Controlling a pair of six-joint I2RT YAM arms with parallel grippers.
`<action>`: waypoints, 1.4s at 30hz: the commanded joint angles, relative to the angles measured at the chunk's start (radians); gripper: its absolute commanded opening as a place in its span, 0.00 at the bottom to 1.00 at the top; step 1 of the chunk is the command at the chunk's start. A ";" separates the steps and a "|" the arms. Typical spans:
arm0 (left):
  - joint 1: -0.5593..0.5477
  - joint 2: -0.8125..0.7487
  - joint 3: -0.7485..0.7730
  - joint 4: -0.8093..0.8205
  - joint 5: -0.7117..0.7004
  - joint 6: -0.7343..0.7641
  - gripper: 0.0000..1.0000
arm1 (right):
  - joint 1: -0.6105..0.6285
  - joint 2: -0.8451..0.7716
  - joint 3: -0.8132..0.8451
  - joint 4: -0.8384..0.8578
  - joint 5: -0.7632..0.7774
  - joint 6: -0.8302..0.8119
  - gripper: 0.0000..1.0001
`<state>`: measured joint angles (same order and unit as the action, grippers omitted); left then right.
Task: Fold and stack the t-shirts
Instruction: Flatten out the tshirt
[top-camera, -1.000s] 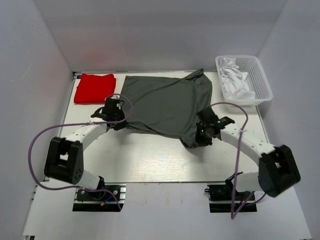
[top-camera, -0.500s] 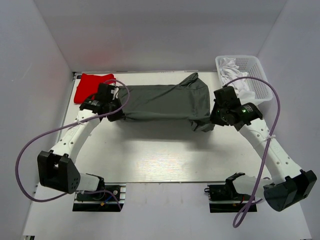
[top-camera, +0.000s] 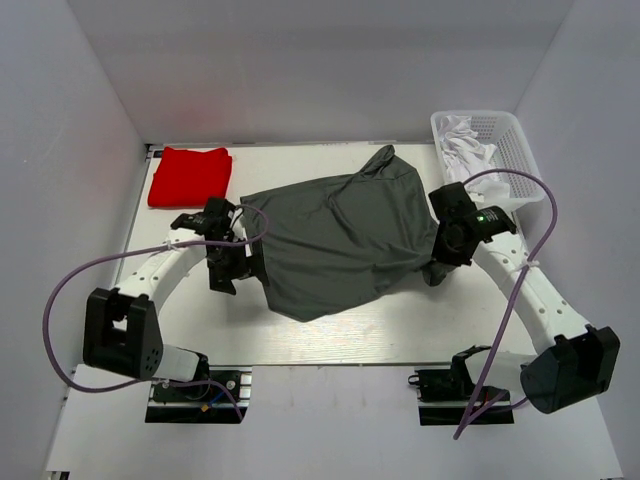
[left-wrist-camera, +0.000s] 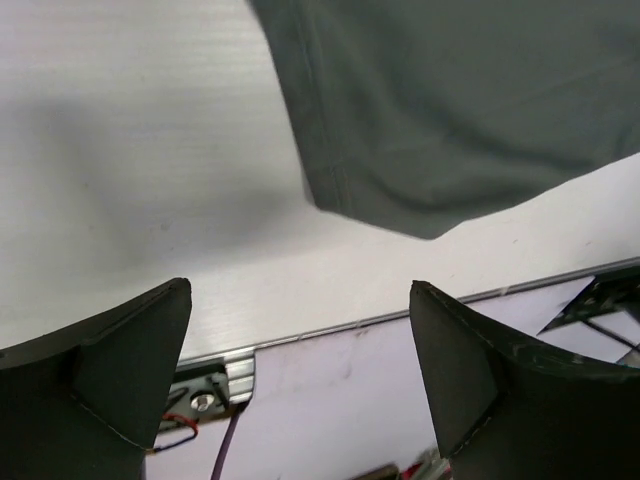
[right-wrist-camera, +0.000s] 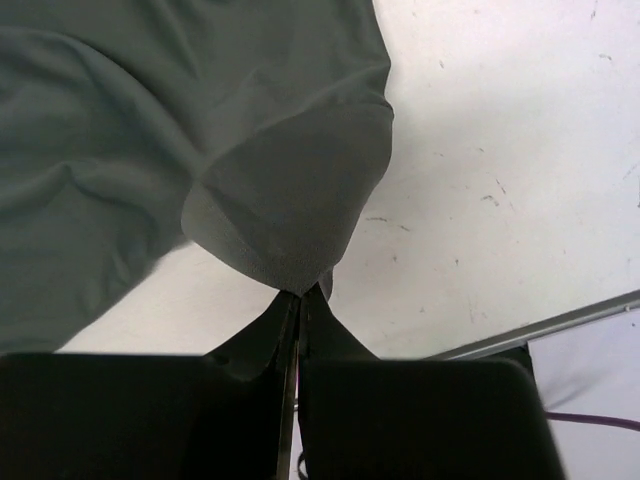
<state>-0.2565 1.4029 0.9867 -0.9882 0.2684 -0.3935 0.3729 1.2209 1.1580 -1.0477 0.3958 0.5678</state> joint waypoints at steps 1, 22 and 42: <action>0.007 -0.036 -0.006 0.077 -0.012 -0.031 1.00 | -0.006 0.017 -0.061 0.000 0.038 -0.006 0.00; 0.019 0.005 0.038 0.116 -0.318 -0.188 1.00 | 0.560 0.244 0.061 0.380 -0.273 -0.343 0.90; 0.272 -0.162 -0.111 0.154 -0.339 -0.312 1.00 | 0.883 0.759 0.295 0.860 -0.255 -0.666 0.72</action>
<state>-0.0002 1.2789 0.8509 -0.8158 -0.0479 -0.7033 1.2472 1.9472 1.4017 -0.2394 0.0734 -0.0406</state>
